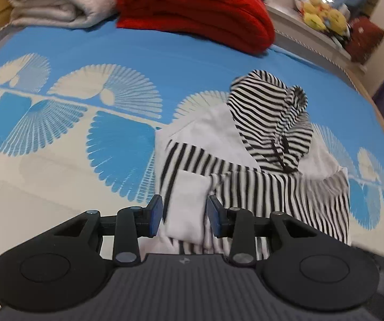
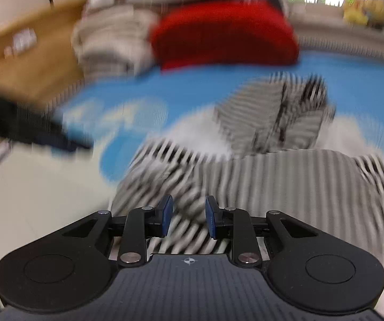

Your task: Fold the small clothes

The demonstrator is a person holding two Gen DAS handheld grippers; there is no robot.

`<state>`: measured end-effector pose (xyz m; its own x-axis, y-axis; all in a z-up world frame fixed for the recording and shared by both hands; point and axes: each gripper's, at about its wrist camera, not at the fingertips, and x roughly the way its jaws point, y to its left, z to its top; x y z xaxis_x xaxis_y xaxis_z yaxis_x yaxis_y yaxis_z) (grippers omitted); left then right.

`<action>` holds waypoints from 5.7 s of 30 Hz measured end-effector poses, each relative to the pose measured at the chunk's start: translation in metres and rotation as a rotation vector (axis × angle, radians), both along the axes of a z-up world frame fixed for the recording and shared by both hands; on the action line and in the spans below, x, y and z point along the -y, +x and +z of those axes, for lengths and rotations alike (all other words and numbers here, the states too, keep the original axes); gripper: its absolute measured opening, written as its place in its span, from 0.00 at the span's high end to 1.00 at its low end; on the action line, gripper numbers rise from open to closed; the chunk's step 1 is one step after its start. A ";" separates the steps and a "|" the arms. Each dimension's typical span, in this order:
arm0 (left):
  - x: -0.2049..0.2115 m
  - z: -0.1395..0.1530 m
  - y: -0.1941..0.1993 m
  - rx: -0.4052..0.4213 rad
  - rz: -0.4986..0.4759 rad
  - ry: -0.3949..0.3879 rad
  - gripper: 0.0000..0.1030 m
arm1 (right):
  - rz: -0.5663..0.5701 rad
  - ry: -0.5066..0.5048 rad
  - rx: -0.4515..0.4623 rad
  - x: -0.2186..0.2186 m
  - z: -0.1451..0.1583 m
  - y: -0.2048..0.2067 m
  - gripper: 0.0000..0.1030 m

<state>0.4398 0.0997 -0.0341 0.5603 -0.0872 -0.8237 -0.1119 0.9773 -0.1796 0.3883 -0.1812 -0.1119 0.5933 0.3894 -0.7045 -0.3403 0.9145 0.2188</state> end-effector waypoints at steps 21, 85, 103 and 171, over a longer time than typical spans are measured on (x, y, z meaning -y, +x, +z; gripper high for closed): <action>-0.012 -0.106 0.024 -0.248 0.159 -0.355 0.68 | -0.744 0.257 -0.479 0.163 -0.054 0.015 0.53; 0.036 -0.088 0.018 -0.212 0.120 -0.056 0.71 | -0.811 0.117 -0.344 0.170 -0.005 0.020 0.53; 0.087 -0.047 0.015 0.041 -0.037 0.154 0.57 | -0.595 -0.218 -0.119 0.163 0.043 0.009 0.43; 0.162 -0.003 0.123 0.435 -0.735 0.137 0.99 | -0.720 -0.243 -0.072 0.222 0.052 0.024 0.43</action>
